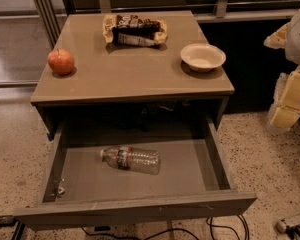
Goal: Pick water bottle from top drawer and place on counter
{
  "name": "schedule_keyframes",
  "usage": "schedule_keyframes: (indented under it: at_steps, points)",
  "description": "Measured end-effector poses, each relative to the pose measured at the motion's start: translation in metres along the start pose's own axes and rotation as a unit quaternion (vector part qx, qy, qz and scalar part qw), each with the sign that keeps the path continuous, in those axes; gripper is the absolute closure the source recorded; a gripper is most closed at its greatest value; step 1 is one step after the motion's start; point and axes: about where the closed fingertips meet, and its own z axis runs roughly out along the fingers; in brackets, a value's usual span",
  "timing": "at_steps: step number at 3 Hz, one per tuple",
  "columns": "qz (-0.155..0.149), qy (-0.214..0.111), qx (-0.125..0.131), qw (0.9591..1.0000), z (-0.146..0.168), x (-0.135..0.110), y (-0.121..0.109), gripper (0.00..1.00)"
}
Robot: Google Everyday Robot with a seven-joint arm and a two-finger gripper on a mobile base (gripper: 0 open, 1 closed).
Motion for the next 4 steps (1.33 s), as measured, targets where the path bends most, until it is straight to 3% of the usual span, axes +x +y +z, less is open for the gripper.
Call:
schedule_keyframes:
  at_steps: [2,3,4]
  points:
    - [-0.006,-0.005,0.002,1.0,0.0,-0.002,0.001,0.0]
    - [-0.013,-0.032,-0.006,0.9994,0.012,-0.007,0.007,0.0]
    - [-0.023,-0.083,-0.027,0.9959,0.052,-0.02,0.027,0.0]
